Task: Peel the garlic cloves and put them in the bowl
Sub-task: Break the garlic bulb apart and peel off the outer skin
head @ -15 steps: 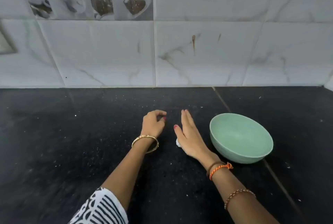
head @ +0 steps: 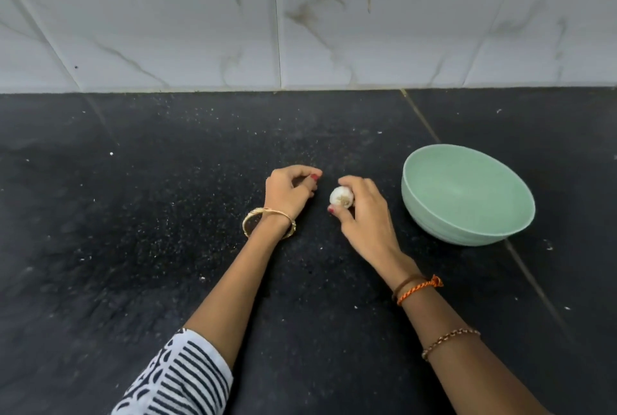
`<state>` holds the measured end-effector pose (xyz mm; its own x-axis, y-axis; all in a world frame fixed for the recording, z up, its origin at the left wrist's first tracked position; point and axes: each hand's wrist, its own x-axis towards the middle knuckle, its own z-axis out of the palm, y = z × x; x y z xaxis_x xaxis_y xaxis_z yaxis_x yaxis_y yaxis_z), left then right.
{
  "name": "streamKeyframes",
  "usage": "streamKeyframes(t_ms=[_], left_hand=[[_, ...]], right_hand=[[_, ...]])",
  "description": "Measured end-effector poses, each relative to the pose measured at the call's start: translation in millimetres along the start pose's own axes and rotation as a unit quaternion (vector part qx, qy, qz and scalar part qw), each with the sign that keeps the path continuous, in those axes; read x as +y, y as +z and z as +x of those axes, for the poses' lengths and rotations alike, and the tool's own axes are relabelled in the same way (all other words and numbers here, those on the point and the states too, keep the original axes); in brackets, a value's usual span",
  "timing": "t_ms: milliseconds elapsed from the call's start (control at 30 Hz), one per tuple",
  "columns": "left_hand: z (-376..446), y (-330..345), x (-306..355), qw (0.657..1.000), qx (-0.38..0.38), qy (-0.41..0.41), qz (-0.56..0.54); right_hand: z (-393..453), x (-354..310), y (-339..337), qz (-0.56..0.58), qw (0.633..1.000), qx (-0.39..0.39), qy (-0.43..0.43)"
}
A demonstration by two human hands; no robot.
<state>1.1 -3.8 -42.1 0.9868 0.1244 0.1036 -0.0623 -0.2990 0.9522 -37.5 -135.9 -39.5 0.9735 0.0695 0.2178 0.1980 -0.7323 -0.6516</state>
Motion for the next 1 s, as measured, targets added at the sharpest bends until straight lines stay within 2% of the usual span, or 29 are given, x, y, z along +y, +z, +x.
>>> streamKeyframes(t_ms=[200, 367, 433, 567, 667, 833, 1000], left_hand=[[4, -1, -1, 0.999, 0.005, -0.004, -0.052], [3, 1, -3, 0.998, -0.060, 0.028, -0.008], [3, 0, -4, 0.997, -0.068, 0.036, -0.015], [6, 1, -4, 0.997, -0.026, 0.005, -0.069], [8, 0, -3, 0.992, -0.029, -0.036, -0.116], [6, -4, 4, 0.971, -0.044, -0.059, -0.227], [3, -3, 8, 0.967, -0.089, -0.039, -0.235]], right_hand=[[20, 0, 14, 0.114, 0.992, 0.059, 0.010], [26, 10, 13, 0.197, 0.977, 0.070, 0.032], [25, 9, 15, 0.253, 0.965, 0.060, 0.046], [23, 0, 15, 0.386, 0.919, 0.060, 0.049], [20, -4, 16, 0.374, 0.921, 0.097, 0.050], [19, -5, 17, 0.366, 0.924, 0.085, 0.074], [21, -5, 16, 0.369, 0.922, 0.087, 0.078]])
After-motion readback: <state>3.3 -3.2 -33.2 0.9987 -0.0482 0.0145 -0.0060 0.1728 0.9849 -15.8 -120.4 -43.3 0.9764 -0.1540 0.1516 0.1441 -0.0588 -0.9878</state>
